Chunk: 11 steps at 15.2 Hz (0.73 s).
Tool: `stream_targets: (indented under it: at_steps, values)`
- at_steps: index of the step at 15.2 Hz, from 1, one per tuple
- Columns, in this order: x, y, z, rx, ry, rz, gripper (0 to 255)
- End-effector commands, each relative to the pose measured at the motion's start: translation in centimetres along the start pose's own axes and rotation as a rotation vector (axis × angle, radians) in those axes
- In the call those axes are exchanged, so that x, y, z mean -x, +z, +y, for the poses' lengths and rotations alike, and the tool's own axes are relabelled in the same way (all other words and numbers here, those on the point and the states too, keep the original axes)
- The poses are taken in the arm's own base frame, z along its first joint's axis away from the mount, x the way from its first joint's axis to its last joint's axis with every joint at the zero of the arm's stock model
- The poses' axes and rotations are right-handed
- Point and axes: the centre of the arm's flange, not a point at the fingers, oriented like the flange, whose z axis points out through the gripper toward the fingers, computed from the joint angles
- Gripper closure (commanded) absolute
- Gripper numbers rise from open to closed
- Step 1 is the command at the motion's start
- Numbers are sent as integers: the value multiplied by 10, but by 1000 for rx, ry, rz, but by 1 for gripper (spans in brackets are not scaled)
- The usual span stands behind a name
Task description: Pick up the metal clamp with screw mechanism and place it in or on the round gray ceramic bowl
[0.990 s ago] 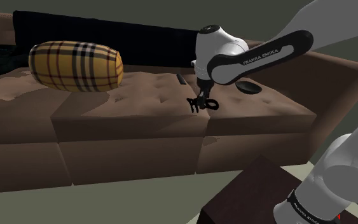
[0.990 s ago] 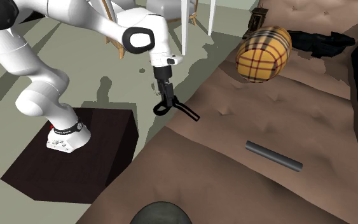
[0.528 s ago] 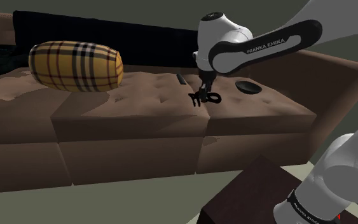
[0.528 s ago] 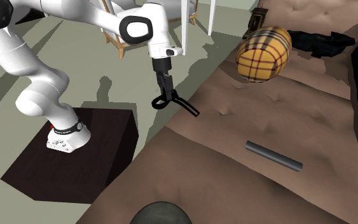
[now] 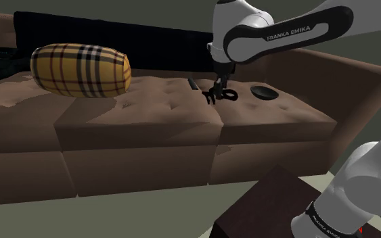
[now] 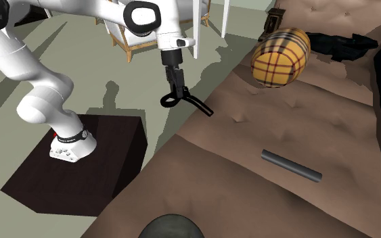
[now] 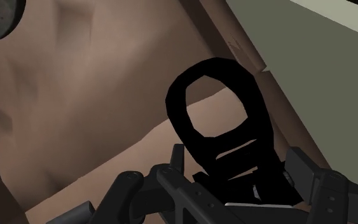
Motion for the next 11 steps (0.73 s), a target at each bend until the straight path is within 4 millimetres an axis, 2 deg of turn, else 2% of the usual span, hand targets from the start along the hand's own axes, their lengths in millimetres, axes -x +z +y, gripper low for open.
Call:
stream_targets:
  at_steps: [1, 5, 11]
  values:
    - [1, -9, 3, 0, 0, 0, 255]
    - [2, -28, 10, 0, 0, 0, 255]
    - [37, -6, 77, 0, 0, 0, 255]
